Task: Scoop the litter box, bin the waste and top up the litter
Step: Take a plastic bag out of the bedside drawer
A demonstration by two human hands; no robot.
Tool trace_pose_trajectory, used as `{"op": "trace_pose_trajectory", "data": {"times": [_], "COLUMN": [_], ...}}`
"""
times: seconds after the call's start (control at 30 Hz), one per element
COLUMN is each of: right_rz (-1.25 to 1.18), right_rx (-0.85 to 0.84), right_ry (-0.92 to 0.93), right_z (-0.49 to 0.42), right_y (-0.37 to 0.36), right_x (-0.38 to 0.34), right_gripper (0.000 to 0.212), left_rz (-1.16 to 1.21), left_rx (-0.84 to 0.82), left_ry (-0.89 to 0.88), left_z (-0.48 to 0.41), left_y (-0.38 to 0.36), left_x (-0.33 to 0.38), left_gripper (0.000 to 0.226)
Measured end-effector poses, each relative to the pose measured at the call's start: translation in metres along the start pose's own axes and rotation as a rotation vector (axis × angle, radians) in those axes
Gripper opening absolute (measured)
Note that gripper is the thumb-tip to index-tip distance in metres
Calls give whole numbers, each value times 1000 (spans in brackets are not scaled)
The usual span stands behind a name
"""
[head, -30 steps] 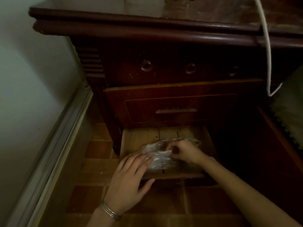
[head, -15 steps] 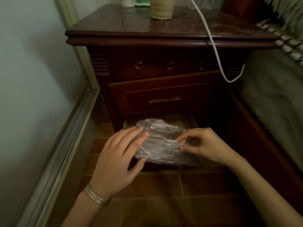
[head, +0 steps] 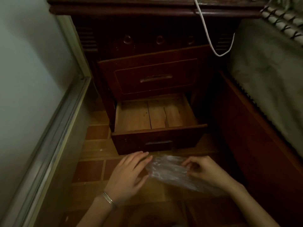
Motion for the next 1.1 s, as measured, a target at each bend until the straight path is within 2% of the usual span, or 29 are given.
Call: {"op": "trace_pose_trajectory", "data": {"times": [0.3, 0.63, 0.9, 1.1], "right_rz": [79, 70, 32, -17], "right_rx": [94, 3, 13, 66], "right_ry": [-59, -99, -113, -102], "right_z": [-31, -41, -44, -49], "right_y": [-13, -36, -34, -19], "right_x": [21, 30, 40, 38], "right_gripper": [24, 24, 28, 25], "left_rz": [-110, -59, -79, -106], "left_rx": [78, -8, 85, 75], "left_ry": [-6, -11, 5, 67], "left_z": [-41, -74, -79, -92], "left_y": [-16, -56, -57, -64], "left_x": [-8, -5, -3, -16], "left_gripper": [51, 50, 47, 51]}}
Point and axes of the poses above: each hand's wrist, its own z-axis away from the middle knuckle, its own y-axis out of the back of the hand, x = y × z, the point moved 10 cm from there along -z, towards the middle knuckle, and after that the axes turned 4 degrees about -z, right-handed, at the moved point
